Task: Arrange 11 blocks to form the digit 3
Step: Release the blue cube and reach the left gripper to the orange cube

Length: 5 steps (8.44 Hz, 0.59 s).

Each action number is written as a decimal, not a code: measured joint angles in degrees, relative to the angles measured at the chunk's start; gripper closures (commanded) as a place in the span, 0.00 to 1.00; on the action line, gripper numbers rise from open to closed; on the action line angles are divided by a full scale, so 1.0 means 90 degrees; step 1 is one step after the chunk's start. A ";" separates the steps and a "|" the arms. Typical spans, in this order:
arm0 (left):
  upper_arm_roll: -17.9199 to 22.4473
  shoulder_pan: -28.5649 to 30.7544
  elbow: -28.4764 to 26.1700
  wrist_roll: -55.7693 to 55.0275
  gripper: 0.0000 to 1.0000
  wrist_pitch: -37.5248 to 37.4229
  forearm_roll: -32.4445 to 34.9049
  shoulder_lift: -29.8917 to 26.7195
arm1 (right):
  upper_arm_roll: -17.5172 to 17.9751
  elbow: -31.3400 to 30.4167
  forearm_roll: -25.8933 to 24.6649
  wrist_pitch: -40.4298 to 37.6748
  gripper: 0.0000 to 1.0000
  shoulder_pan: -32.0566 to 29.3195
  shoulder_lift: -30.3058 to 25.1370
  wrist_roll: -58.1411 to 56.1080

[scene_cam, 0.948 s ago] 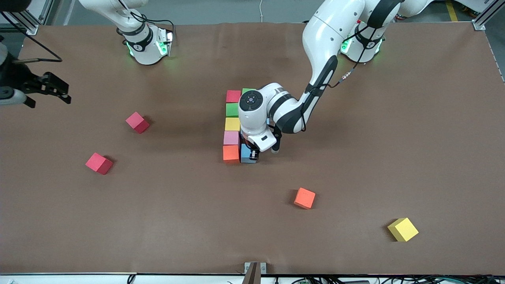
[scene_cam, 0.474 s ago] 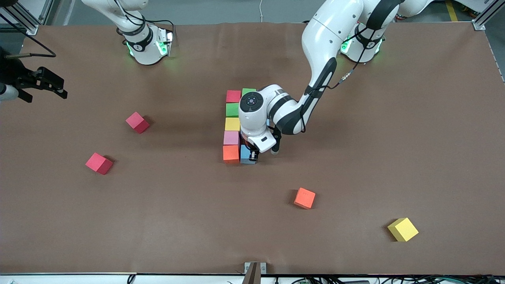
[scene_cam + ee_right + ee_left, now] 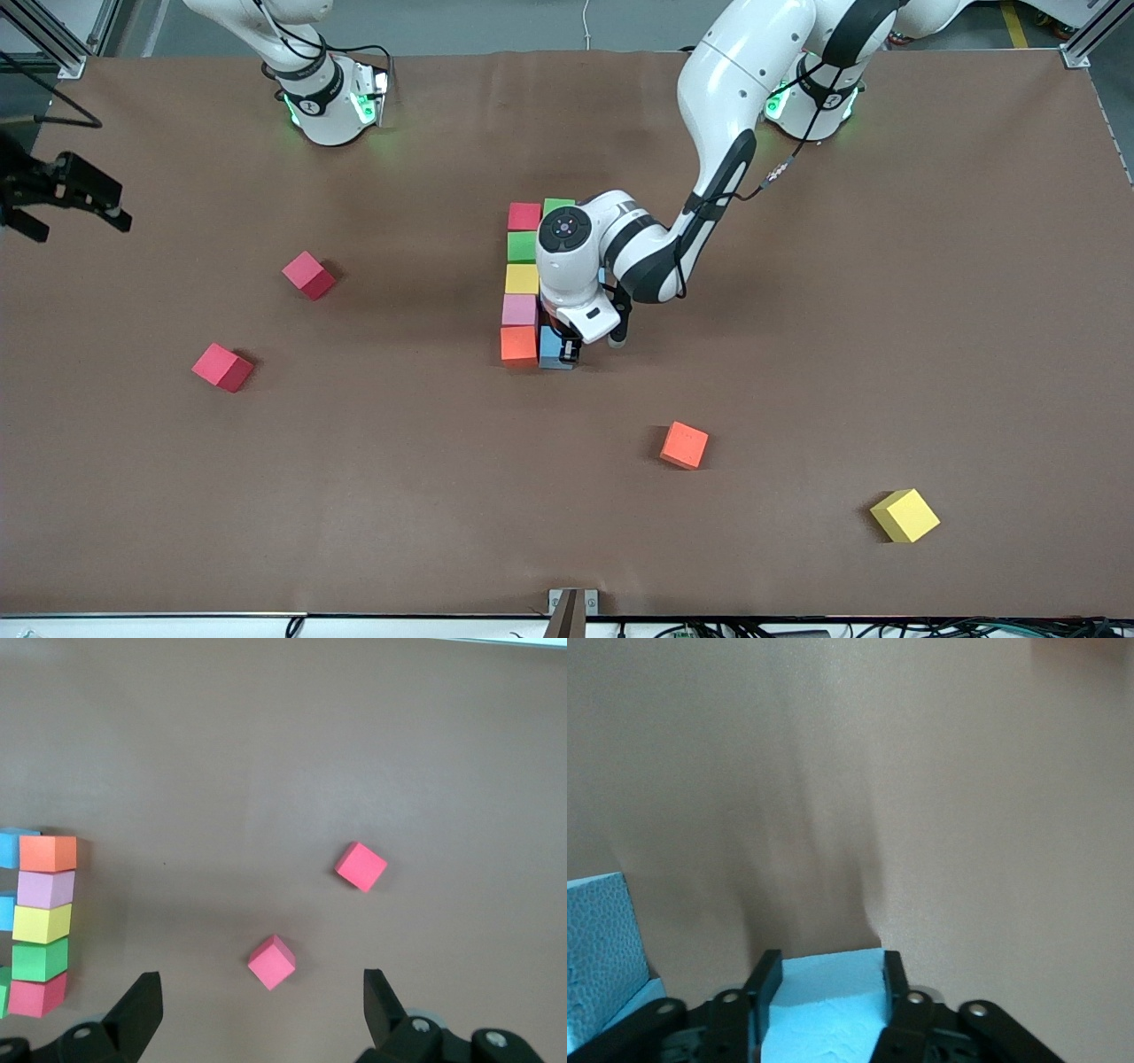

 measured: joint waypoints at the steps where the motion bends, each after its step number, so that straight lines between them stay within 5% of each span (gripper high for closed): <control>1: 0.0002 0.0000 0.0005 0.0000 0.00 0.0011 0.0000 0.0001 | 0.0012 0.0221 0.0000 -0.0027 0.00 0.0090 0.0253 0.0002; 5: 0.0009 0.0006 0.0247 0.0043 0.00 0.0054 0.0000 -0.0036 | -0.0018 0.0393 -0.0007 -0.0188 0.00 0.0069 0.0399 0.0005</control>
